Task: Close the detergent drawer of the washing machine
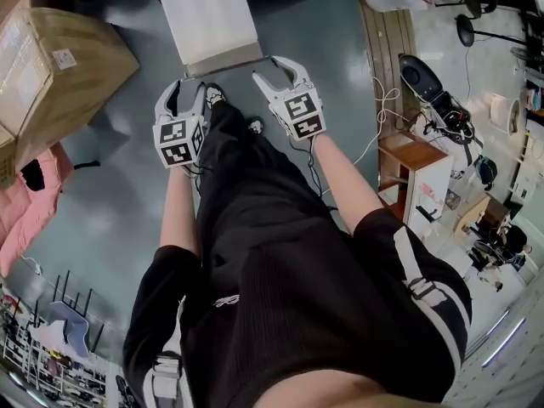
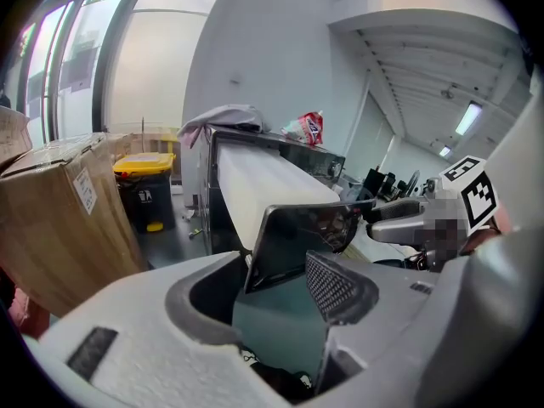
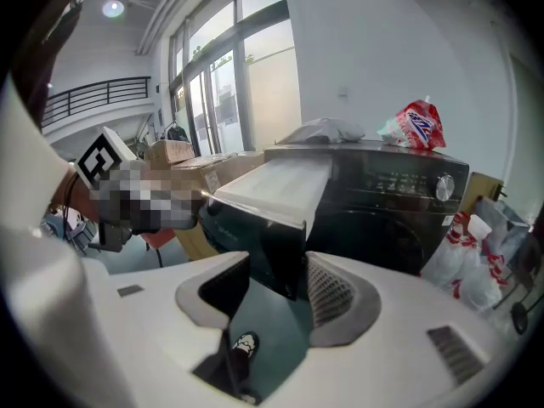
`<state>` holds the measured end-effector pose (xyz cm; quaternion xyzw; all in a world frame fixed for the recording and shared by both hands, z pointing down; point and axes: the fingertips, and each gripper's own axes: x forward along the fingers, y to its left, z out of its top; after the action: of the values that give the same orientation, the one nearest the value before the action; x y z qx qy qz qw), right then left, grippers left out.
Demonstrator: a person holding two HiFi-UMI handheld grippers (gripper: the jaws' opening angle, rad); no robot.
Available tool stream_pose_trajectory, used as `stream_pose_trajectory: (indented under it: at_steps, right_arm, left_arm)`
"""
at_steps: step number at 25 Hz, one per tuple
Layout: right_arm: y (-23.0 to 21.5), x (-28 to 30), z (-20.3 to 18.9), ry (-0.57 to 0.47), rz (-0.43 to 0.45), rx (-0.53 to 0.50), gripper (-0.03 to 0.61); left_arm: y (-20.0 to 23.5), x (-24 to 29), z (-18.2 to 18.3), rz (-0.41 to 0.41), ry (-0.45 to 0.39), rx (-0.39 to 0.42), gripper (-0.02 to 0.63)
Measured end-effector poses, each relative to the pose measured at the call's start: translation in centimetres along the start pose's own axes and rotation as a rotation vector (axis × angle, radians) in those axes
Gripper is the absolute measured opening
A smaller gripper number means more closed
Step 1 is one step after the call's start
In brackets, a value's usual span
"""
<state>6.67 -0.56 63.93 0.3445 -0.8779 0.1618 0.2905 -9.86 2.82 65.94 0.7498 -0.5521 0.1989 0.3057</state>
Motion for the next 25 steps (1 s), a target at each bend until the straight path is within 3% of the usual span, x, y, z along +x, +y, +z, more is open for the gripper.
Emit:
stream_pose_trajectory:
  at_steps: [14, 25]
  right_arm:
    - [-0.3, 1.1, 0.7, -0.012, -0.050, 0.078, 0.196]
    - [-0.1, 0.8, 1.3, 0.001, -0.074, 0.074, 0.195]
  left_arm:
    - [-0.9, 0.8, 1.1, -0.001, -0.009, 0.003, 0.235]
    - [-0.9, 0.4, 1.7, -0.009, 0.001, -0.016, 0.230]
